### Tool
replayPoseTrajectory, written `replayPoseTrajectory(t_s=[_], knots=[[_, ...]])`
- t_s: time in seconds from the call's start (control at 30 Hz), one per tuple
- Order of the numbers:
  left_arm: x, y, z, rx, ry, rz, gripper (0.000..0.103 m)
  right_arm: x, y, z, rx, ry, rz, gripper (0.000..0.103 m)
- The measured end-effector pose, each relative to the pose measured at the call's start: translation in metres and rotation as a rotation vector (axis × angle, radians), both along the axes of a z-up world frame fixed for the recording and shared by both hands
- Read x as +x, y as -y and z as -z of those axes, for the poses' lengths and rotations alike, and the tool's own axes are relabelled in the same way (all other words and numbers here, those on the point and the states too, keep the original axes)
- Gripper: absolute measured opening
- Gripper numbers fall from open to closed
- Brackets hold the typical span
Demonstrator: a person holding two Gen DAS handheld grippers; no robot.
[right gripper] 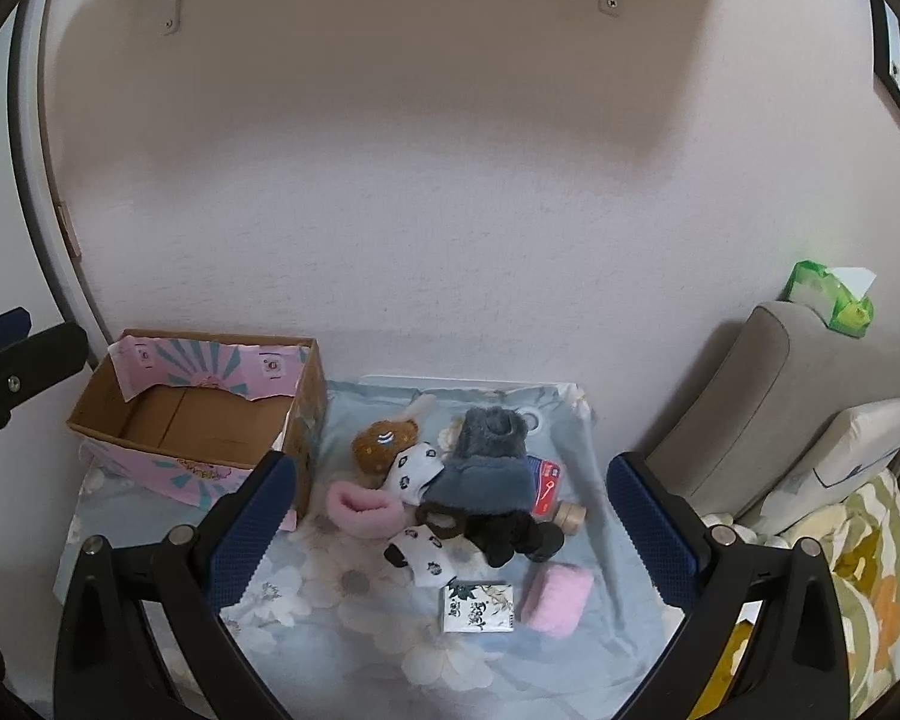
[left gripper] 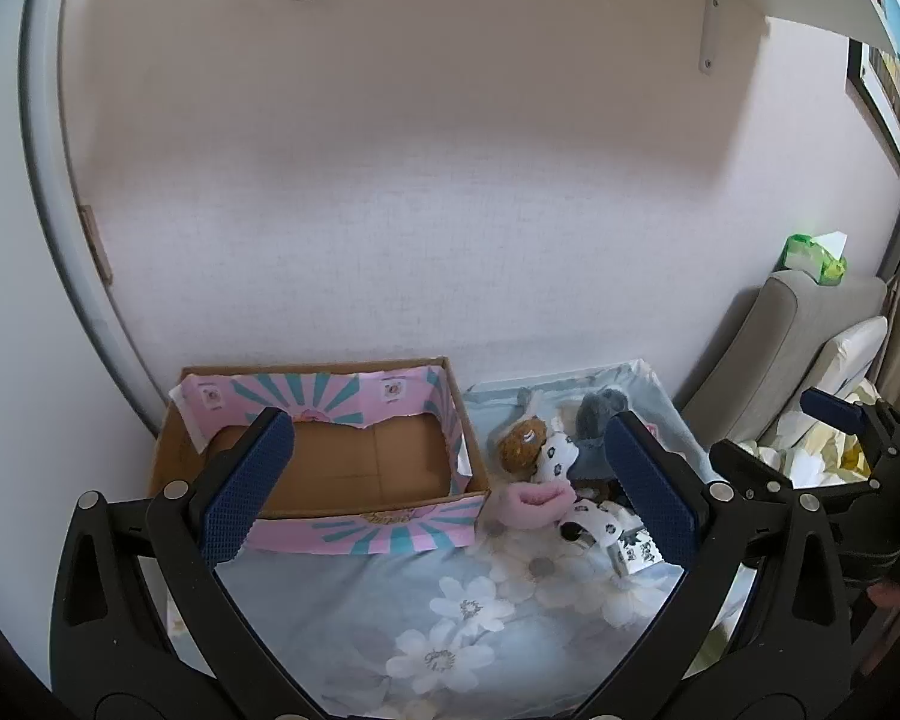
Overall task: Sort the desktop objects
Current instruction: 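Move both tools toward the pile of soft items on the sheet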
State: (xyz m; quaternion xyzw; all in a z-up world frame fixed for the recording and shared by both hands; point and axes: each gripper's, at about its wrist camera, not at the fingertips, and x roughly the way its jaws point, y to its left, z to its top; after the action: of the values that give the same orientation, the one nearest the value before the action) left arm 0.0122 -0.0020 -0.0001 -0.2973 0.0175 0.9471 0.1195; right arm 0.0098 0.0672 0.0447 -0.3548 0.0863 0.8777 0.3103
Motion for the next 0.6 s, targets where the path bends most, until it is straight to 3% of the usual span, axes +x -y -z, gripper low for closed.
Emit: replayPoseTrajectory(t_s=[0.2,0.23,0.43,0.6], knots=[[-0.002,-0.001,0.001,0.020,0.020,0.010,0.103,0.005,-0.007,0.003,-0.036,-0.005,0.018,0.103],[-0.003,0.001,0.000,0.058,0.012,0.012,0.103,0.006,-0.007,0.003,-0.033,-0.004,0.012,0.103],[-0.007,-0.003,0.005,-0.049,0.034,0.029,0.103,0.035,-0.031,-0.001,0.017,-0.015,-0.009,0.103],[-0.015,-0.022,0.023,-0.031,0.090,0.090,0.103,0.065,-0.058,0.009,-0.019,-0.012,0.021,0.103]])
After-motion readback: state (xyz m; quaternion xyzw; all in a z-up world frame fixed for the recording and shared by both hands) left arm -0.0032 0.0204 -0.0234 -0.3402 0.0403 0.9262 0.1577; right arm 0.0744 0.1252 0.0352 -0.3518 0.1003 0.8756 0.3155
